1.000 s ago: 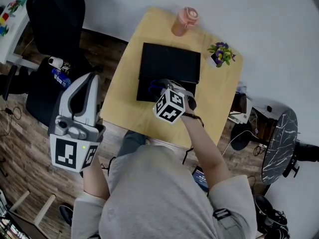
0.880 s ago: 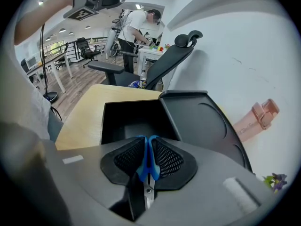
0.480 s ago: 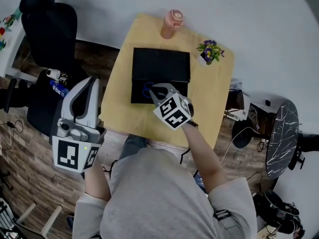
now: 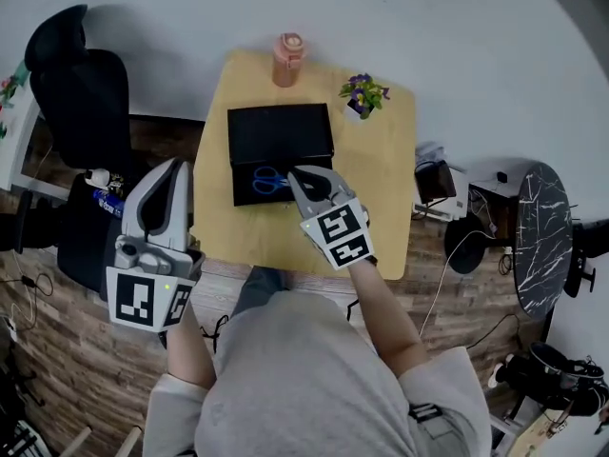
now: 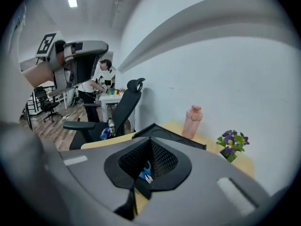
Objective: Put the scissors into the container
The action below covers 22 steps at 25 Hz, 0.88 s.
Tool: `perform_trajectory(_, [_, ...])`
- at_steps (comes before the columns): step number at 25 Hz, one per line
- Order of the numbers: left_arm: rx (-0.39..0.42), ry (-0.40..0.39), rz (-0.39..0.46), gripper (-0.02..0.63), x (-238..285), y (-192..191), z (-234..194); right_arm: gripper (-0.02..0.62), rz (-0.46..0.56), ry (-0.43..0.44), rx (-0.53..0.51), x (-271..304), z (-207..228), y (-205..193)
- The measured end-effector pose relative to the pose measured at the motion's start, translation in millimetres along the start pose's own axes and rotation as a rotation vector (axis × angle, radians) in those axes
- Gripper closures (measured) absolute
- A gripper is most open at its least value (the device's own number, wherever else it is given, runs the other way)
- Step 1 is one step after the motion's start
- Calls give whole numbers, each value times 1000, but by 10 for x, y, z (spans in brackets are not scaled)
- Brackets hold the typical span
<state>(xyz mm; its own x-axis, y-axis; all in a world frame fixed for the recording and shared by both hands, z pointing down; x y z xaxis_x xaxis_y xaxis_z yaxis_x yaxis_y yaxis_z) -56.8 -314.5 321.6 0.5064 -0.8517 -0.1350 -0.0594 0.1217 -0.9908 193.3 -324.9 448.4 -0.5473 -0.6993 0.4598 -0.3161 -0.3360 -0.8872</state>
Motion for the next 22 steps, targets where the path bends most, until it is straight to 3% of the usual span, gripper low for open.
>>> perform_trajectory(22, [-2, -70, 75, 551, -323, 350, 572, 591, 359, -290, 74, -1608, -173, 394])
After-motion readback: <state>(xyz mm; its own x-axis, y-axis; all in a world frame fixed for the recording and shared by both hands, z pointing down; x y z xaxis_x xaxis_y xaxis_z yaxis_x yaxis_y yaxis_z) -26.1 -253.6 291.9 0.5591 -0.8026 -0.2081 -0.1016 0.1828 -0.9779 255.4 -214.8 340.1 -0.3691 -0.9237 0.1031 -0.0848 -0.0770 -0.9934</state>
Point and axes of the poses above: the fingertips, and each gripper's own axes: x forward along the fingers, z to its right, y out of its top, the point moved 9 cm from there along -x, backward along the fingers, and after that the axes turned 6 degrees about y, right-handed, at the moved point
